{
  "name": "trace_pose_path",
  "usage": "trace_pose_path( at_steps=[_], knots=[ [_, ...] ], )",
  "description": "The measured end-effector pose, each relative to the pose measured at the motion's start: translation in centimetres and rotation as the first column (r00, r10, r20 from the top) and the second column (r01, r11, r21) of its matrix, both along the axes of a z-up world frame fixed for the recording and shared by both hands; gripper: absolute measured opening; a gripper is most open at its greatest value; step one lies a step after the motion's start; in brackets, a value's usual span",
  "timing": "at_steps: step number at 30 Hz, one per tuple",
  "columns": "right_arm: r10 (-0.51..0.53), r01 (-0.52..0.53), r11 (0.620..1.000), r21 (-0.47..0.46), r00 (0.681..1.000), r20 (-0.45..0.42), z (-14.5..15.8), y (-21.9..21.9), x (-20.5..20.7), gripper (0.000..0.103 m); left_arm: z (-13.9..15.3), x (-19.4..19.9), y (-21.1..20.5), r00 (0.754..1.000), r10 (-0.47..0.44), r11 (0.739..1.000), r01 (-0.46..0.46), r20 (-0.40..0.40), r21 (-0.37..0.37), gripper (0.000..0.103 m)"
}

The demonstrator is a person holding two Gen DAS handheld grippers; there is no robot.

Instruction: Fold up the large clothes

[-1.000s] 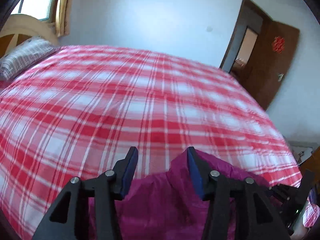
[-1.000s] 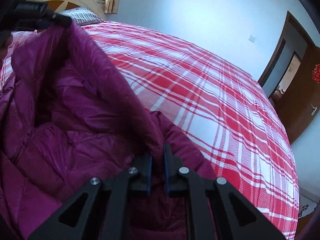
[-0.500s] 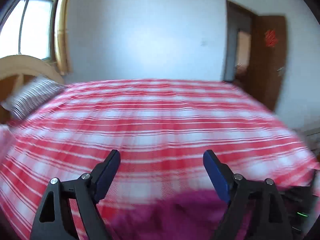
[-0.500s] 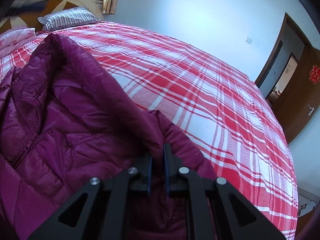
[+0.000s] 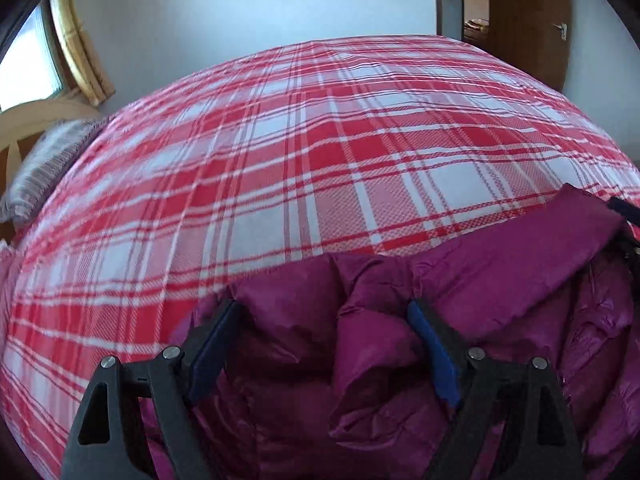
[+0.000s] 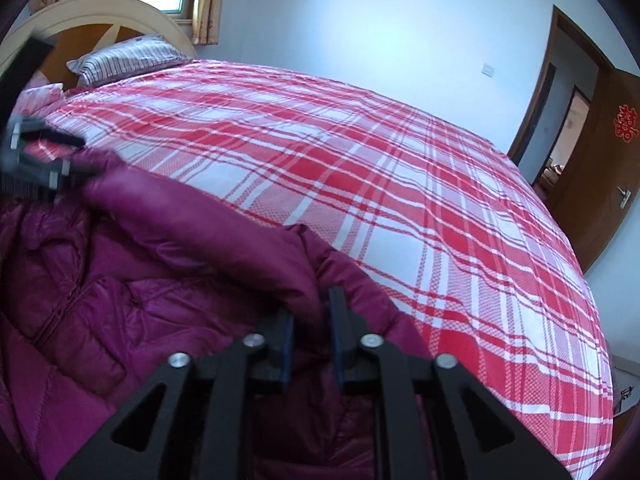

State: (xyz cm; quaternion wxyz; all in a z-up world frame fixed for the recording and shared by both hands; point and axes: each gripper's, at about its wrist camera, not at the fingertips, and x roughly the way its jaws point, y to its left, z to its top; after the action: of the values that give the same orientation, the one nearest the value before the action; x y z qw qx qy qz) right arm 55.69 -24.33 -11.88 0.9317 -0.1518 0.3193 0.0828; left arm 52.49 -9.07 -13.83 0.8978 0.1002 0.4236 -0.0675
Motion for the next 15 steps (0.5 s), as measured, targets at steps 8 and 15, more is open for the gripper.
trace_pose_path(
  at_steps=[8, 15],
  knots=[
    [-0.169, 0.13, 0.93, 0.344, 0.982, 0.085, 7.8, -3.2, -3.5, 0.068, -0.3, 0.2, 0.1, 1.0, 0.02, 0.999, -0.019, 0.017, -0.035, 0.085],
    [-0.073, 0.1, 0.956, 0.275, 0.991, -0.108, 5.0, 4.0, 2.0, 0.058, 3.5, -1.6, 0.7, 0.988, 0.066, 0.987, -0.044, 0.139, -0.156, 0.085]
  ],
)
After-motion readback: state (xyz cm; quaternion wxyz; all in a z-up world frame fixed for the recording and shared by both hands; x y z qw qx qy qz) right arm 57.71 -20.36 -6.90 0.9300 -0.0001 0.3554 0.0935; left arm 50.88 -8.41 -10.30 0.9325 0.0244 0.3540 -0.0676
